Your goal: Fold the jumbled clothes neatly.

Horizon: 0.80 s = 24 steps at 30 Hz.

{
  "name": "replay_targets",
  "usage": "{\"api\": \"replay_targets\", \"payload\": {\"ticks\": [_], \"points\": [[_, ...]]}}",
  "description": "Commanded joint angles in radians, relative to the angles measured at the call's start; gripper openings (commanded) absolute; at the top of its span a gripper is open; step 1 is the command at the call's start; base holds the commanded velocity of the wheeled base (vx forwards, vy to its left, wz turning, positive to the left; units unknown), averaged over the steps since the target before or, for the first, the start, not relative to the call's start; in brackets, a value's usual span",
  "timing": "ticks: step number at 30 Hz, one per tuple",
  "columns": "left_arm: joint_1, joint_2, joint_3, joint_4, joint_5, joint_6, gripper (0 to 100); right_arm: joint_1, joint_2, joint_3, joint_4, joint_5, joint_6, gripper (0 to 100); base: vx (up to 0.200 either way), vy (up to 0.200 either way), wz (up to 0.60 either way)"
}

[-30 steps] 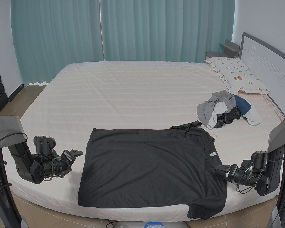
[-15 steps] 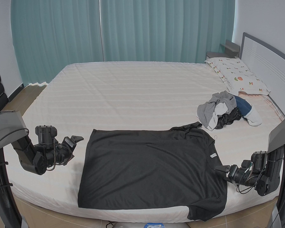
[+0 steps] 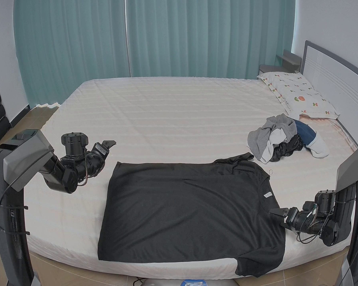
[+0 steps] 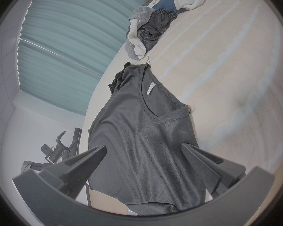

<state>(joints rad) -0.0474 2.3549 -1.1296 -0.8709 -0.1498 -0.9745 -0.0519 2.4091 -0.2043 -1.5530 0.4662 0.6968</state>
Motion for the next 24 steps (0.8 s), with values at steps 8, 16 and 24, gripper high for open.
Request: {"api": "replay_targets", "payload": {"ticks": [8,16,24], "points": [[0.006,0.299,-0.352,0.116,0.081,0.109,100,0.006,0.004,0.002,-0.009,-0.003,-0.002,100,0.0,0.0,0.0],[-0.003,0.334,-0.38,0.138,0.065,0.163,100,0.012,0.004,0.0,-0.009,-0.006,-0.002,100,0.0,0.0,0.0],[-0.019,0.359,-0.434,0.204,0.075,0.171,100,0.012,0.004,0.0,-0.009,-0.004,-0.002,100,0.0,0.0,0.0]]}}
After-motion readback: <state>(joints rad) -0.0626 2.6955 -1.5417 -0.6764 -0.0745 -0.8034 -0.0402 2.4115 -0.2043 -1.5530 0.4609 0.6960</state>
